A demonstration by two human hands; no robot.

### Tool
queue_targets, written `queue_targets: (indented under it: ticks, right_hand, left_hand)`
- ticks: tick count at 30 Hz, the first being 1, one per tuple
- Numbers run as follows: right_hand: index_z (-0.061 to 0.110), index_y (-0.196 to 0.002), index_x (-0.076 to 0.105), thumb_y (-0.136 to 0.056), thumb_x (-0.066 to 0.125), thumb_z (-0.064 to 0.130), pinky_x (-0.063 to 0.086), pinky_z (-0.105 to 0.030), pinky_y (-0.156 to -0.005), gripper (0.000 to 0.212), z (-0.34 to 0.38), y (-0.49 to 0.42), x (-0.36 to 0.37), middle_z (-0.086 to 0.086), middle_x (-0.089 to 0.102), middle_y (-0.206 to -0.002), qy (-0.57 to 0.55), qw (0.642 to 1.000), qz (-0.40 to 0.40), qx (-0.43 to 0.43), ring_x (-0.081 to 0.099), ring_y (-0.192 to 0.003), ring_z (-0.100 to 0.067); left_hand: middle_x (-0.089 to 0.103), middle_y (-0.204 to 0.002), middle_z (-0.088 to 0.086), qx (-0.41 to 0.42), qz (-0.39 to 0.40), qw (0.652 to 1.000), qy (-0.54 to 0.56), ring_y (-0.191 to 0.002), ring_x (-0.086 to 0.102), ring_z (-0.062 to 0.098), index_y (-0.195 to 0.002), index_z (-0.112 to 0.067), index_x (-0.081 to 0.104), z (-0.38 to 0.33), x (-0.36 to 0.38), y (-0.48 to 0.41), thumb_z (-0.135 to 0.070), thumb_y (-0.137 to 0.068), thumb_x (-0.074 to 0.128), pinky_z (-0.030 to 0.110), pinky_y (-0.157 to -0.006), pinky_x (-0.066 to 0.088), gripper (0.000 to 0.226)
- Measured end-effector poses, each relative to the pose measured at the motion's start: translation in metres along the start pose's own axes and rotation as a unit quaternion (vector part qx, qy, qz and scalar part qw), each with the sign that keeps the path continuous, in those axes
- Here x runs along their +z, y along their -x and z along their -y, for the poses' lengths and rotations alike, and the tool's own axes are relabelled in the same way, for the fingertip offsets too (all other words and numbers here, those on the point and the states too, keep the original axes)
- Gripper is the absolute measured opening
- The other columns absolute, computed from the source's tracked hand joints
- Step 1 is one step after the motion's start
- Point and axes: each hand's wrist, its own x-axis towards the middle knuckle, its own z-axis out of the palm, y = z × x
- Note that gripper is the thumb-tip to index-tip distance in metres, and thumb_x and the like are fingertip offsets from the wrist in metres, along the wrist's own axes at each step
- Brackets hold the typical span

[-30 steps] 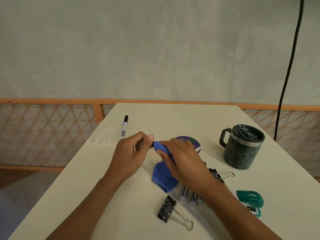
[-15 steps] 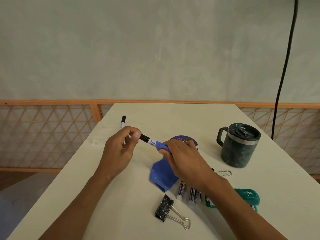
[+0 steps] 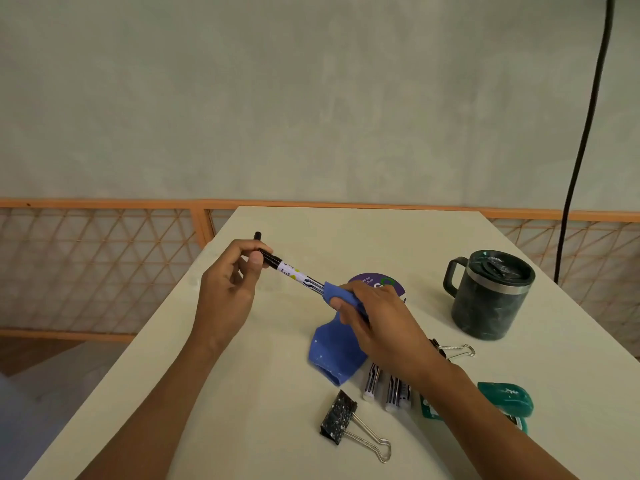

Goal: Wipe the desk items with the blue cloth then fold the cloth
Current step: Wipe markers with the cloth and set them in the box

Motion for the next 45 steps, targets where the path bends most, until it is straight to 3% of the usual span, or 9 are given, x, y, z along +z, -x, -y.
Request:
queue_targets:
  ticks: [4, 10, 16, 19, 26, 33, 37, 42, 45]
  right_hand:
    - [0.039, -0.084, 0.051, -0.107, 0.047, 0.052, 0.042, -0.021, -0.064, 0.027, 0.003, -0.001, -0.005, 0.020, 0.064, -0.072, -0.016, 0.997, -0.064, 0.032, 0.059, -0.073, -0.004]
    - [0.024, -0.100, 0.071, -0.108, 0.050, 0.052, 0.041, -0.028, -0.065, 0.035, -0.012, -0.004, 0.007, 0.018, 0.060, -0.077, 0.040, 0.995, -0.091, 0.008, 0.049, -0.066, -0.010]
    - [0.021, -0.104, 0.072, -0.108, 0.049, 0.049, 0.038, -0.031, -0.076, 0.037, -0.009, -0.005, 0.007, 0.011, 0.067, -0.078, 0.082, 0.991, -0.099, -0.026, 0.052, -0.062, -0.017]
    - [0.027, -0.103, 0.066, -0.111, 0.038, 0.055, 0.043, -0.033, -0.076, 0.040, -0.003, -0.005, 0.004, 0.014, 0.067, -0.079, 0.050, 0.996, -0.080, -0.005, 0.058, -0.066, -0.017]
    - [0.029, -0.099, 0.064, -0.110, 0.040, 0.058, 0.050, -0.036, -0.078, 0.040, 0.005, -0.001, 0.003, 0.013, 0.067, -0.079, 0.048, 0.992, -0.121, 0.007, 0.058, -0.074, -0.017]
    - [0.025, -0.094, 0.067, -0.108, 0.042, 0.059, 0.044, -0.034, -0.082, 0.044, 0.005, -0.002, 0.010, 0.014, 0.069, -0.080, 0.092, 0.986, -0.124, -0.064, 0.059, -0.068, -0.019]
    - [0.027, -0.104, 0.074, -0.110, 0.045, 0.055, 0.043, -0.036, -0.084, 0.041, 0.005, -0.001, 0.004, 0.011, 0.068, -0.096, 0.112, 0.984, -0.117, -0.076, 0.061, -0.084, -0.018]
    - [0.018, -0.111, 0.076, -0.099, 0.076, 0.023, 0.042, -0.009, -0.073, 0.013, 0.007, -0.001, -0.018, 0.009, 0.052, -0.102, -0.035, 0.985, -0.164, 0.049, 0.056, -0.094, 0.001]
    - [0.034, -0.112, 0.071, -0.096, 0.078, 0.033, 0.048, -0.008, -0.074, 0.017, 0.010, -0.003, -0.028, 0.019, 0.066, -0.100, -0.113, 0.964, -0.208, 0.125, 0.063, -0.093, 0.006]
  left_hand:
    - [0.077, -0.110, -0.006, -0.015, -0.002, 1.000, 0.021, -0.090, 0.064, 0.046, -0.116, -0.025, 0.072, 0.001, 0.002, 0.002, -0.031, -0.112, 0.057, 0.057, -0.079, 0.054, 0.016]
    - [0.077, -0.096, -0.004, -0.022, 0.011, 0.999, 0.021, -0.072, 0.051, 0.036, -0.111, -0.027, 0.074, -0.006, 0.003, 0.004, -0.029, -0.110, 0.060, 0.026, -0.061, 0.041, 0.014]
    - [0.076, -0.094, -0.005, -0.040, 0.018, 0.998, 0.053, -0.076, 0.058, 0.026, -0.112, -0.025, 0.075, -0.012, 0.008, 0.007, -0.034, -0.110, 0.058, 0.033, -0.070, 0.045, 0.020]
    - [0.075, -0.097, -0.004, -0.092, 0.021, 0.983, 0.161, -0.070, 0.050, 0.008, -0.120, -0.023, 0.075, -0.023, 0.016, 0.010, -0.039, -0.109, 0.054, 0.022, -0.070, 0.043, 0.028]
    - [0.075, -0.091, -0.004, -0.077, 0.077, 0.989, 0.098, -0.087, 0.058, 0.042, -0.107, -0.035, 0.079, -0.035, 0.045, 0.032, -0.051, -0.103, 0.064, 0.052, -0.082, 0.054, 0.023]
    - [0.066, -0.085, 0.013, -0.094, 0.032, 0.990, 0.101, -0.078, 0.049, 0.041, -0.100, -0.030, 0.076, -0.035, 0.047, 0.034, -0.053, -0.101, 0.065, 0.046, -0.074, 0.049, 0.026]
    - [0.058, -0.068, -0.012, -0.102, 0.044, 0.988, 0.110, -0.064, 0.036, 0.024, -0.100, -0.020, 0.068, -0.035, 0.047, 0.034, -0.044, -0.109, 0.055, 0.041, -0.064, 0.037, 0.028]
    - [0.057, -0.066, -0.012, -0.100, 0.071, 0.989, 0.085, -0.061, 0.029, 0.025, -0.105, -0.020, 0.063, -0.025, 0.035, 0.026, -0.038, -0.113, 0.049, 0.037, -0.058, 0.031, 0.025]
    - [0.067, -0.078, -0.012, -0.065, 0.090, 0.994, 0.008, -0.056, 0.032, 0.016, -0.107, -0.023, 0.064, -0.022, 0.029, 0.022, -0.040, -0.111, 0.053, 0.033, -0.055, 0.032, 0.021]
